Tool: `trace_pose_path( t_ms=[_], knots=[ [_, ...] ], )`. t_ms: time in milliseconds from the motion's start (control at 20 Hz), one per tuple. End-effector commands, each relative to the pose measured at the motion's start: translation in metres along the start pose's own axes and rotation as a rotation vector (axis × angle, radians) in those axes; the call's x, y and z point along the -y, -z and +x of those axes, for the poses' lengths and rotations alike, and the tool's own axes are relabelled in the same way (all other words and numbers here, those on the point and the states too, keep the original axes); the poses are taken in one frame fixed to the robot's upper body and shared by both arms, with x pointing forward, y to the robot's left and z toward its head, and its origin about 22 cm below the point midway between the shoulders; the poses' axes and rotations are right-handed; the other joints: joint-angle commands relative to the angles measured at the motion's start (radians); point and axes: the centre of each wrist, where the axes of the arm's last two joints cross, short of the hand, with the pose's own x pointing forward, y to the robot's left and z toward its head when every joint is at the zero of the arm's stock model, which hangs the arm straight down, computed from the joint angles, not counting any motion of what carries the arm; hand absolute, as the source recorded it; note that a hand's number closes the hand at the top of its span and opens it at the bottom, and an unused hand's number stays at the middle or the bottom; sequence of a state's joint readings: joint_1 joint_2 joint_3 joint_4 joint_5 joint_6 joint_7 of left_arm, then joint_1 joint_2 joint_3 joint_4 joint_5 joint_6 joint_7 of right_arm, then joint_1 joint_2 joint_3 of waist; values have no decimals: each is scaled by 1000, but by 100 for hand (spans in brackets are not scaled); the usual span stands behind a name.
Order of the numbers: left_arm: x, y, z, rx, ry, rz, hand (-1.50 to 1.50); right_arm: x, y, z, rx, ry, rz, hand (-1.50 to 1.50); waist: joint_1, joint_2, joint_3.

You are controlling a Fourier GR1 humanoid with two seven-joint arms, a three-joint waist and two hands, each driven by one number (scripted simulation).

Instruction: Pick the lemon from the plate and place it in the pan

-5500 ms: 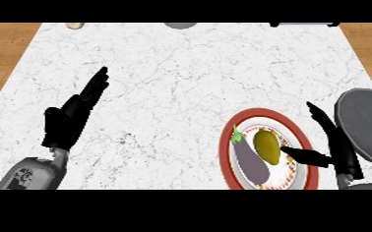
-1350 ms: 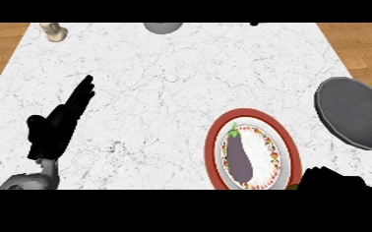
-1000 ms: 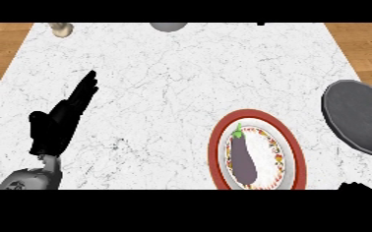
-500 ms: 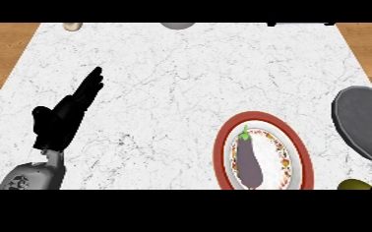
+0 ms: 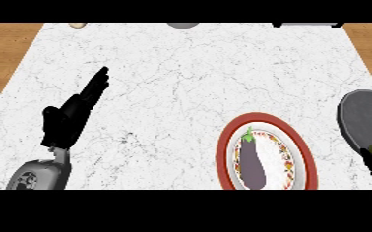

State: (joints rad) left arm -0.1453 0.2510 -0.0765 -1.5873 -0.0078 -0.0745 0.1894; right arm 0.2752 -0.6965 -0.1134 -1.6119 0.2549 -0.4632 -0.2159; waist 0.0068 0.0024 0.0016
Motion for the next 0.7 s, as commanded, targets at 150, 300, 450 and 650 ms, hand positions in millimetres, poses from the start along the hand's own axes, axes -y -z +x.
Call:
trace_pose_path(
  t_ms=[150, 300, 450, 650],
  knots=[
    [5, 8, 1, -1, 14, 16, 0, -16, 34, -54, 12, -1, -6, 150, -4, -1, -1],
    [9, -5, -4, -2, 4, 4, 0, -28, 46, -76, -6, 7, 3, 150, 4, 0, 0],
    [10, 6, 14, 4, -7, 7, 0, -40, 64, -83, 2, 0, 5, 150, 5, 1, 0],
    [-6, -7, -9, 5, -15, 2, 0, -23, 91, -91, -6, 22, -3, 150, 6, 1, -1]
  ],
)
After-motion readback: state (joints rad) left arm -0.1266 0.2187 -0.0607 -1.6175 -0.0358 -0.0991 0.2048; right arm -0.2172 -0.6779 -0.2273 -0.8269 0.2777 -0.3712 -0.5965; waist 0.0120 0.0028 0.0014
